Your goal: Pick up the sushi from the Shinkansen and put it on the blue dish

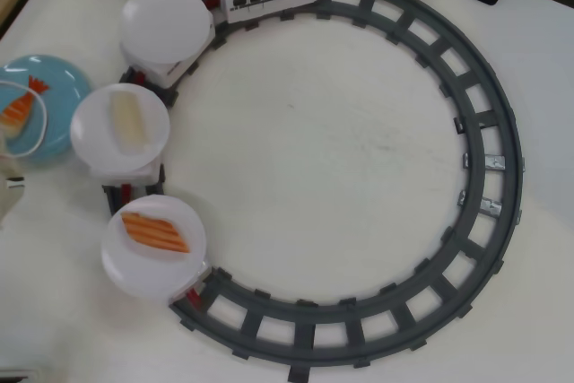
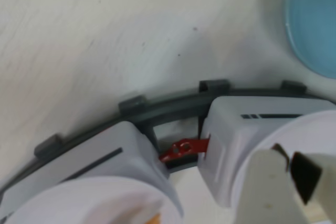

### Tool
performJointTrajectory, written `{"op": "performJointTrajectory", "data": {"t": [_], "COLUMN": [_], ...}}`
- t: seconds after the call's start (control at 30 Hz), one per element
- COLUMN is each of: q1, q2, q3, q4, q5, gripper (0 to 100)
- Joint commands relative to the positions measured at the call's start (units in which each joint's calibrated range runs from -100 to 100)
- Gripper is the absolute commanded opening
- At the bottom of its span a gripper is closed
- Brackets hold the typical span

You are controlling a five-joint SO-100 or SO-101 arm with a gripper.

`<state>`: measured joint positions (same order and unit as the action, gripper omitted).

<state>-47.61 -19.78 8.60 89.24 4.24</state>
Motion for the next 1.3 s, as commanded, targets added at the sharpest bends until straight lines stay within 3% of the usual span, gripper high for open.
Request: {"op": "performJointTrajectory", "data": {"t": [0.0, 0.23, 0.67, 1.27], "q1": [0.07, -0.19, -2.48, -2.83], "q2": [-11.87, -32.19, -54.50, -76.57], "q3": [12.86, 41.63, 71.74, 84.37], "q4": [-5.38, -18.12, -24.83, -18.63], "q5": [-0.37, -0.01, -0.42, -0.21], "gripper": [3, 3, 3, 3]}}
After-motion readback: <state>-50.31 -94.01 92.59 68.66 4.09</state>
